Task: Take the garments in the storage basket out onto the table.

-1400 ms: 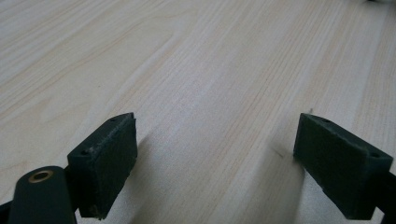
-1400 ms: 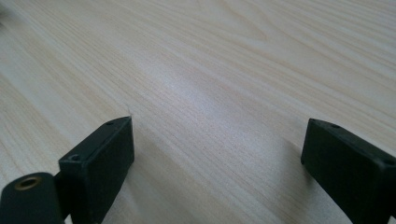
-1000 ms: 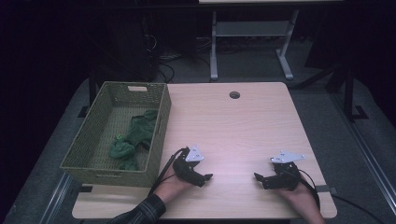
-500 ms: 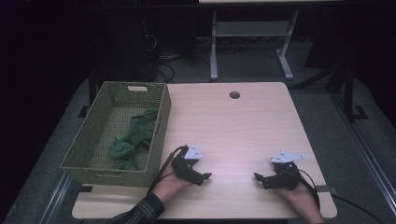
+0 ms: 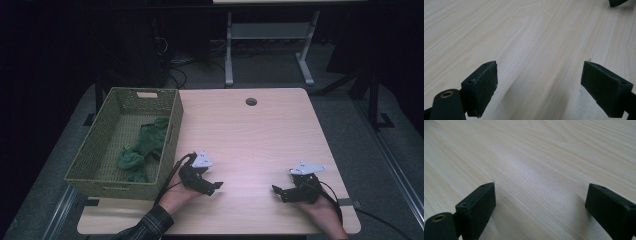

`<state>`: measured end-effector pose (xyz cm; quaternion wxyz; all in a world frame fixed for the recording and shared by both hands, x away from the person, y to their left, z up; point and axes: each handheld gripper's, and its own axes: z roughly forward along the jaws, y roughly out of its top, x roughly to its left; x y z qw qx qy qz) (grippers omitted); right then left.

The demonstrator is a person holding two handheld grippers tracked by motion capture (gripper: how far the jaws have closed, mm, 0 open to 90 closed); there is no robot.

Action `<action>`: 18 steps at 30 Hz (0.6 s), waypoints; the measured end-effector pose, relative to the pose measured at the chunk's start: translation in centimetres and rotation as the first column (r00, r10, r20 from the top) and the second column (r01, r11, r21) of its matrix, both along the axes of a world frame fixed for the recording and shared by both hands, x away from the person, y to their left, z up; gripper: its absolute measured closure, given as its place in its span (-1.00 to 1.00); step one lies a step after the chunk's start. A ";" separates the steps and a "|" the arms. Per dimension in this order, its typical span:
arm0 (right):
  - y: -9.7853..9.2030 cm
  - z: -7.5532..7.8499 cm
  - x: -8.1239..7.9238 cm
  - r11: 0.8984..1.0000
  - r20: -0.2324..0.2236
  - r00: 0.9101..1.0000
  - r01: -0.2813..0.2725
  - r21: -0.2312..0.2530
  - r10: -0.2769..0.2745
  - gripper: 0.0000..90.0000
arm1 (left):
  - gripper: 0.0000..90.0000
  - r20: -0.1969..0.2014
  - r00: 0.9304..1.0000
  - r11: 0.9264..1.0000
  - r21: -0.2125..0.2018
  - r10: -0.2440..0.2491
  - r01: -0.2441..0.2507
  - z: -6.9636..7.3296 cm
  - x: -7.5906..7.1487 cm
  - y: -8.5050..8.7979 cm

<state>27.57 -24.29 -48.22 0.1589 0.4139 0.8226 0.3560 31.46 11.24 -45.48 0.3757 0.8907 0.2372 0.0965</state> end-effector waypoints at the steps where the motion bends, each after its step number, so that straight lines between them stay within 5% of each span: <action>1: 0.0 0.0 0.0 1.000 0.000 1.000 0.000 0.000 0.000 -0.79 | -0.70 0.004 1.000 1.000 -0.003 0.002 -0.002 0.2 0.0 0.1; 18: 0.0 0.0 0.0 1.000 0.000 1.000 0.001 0.000 -0.001 -0.79 | -0.70 0.007 1.000 1.000 -0.030 0.002 -0.002 1.4 -0.1 0.4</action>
